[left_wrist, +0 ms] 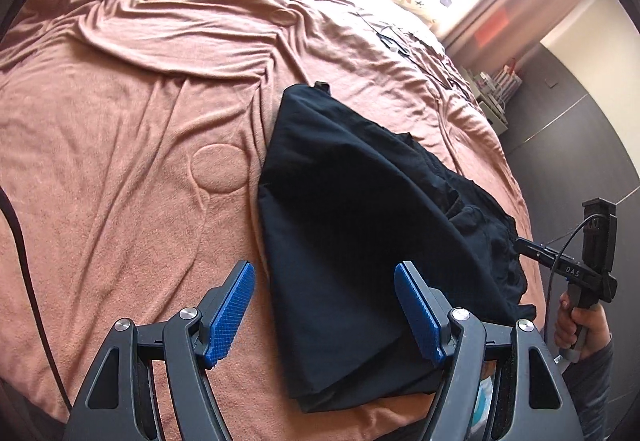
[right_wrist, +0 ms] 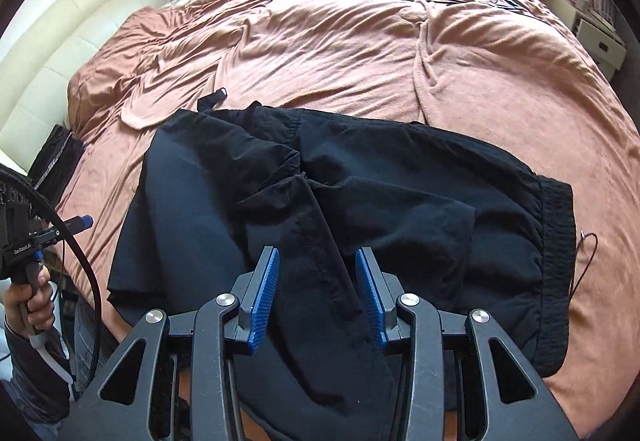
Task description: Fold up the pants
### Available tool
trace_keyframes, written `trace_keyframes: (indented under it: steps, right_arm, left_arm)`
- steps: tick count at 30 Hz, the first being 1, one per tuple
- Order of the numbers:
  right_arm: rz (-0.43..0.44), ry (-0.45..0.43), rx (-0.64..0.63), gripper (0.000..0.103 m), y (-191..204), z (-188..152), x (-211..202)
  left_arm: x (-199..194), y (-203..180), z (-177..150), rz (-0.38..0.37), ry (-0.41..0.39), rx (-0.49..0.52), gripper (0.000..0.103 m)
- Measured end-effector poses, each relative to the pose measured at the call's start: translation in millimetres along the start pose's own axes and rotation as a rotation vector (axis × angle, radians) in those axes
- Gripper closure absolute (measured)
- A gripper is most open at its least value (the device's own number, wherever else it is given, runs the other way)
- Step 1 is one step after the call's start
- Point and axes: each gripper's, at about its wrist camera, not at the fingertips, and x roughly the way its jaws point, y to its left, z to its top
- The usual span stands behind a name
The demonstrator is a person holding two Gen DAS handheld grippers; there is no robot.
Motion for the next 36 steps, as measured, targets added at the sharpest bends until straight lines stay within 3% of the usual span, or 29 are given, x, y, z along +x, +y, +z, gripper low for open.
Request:
trace_keyframes:
  steps: [11, 14, 16, 17, 18, 22, 30, 36]
  right_arm:
    - [-0.018, 0.127, -0.13, 0.065, 10.9, 35.9, 67.7]
    - [0.02, 0.149, -0.124, 0.065, 7.5, 36.8, 80.2]
    - [0.051, 0.149, -0.128, 0.079, 7.2, 34.7, 82.5]
    - [0.065, 0.151, -0.134, 0.096, 8.1, 34.0, 82.6]
    - [0.076, 0.144, -0.136, 0.1, 8.1, 32.4, 80.2]
    - [0.084, 0.081, -0.12, 0.102, 0.6, 21.4, 60.6]
    - [-0.016, -0.024, 0.04, 0.102, -35.7, 2.7, 16.0]
    - [-0.06, -0.012, 0.155, 0.102, -56.7, -14.0, 8.8]
  left_arm:
    - [34.7, 23.2, -16.7, 0.002, 0.083, -0.057, 0.043]
    - [42.9, 24.0, -21.4, -0.003, 0.103, -0.06, 0.048]
    - [45.7, 23.6, -23.7, -0.007, 0.11, -0.059, 0.049]
    - [46.3, 23.3, -24.6, -0.008, 0.11, -0.057, 0.049]
    - [46.6, 23.3, -25.1, -0.007, 0.108, -0.054, 0.049]
    - [46.0, 22.3, -25.1, -0.009, 0.108, -0.051, 0.049]
    - [44.9, 14.6, -26.1, -0.009, 0.106, -0.045, 0.055]
    - [43.9, 10.5, -27.0, -0.008, 0.107, -0.04, 0.056]
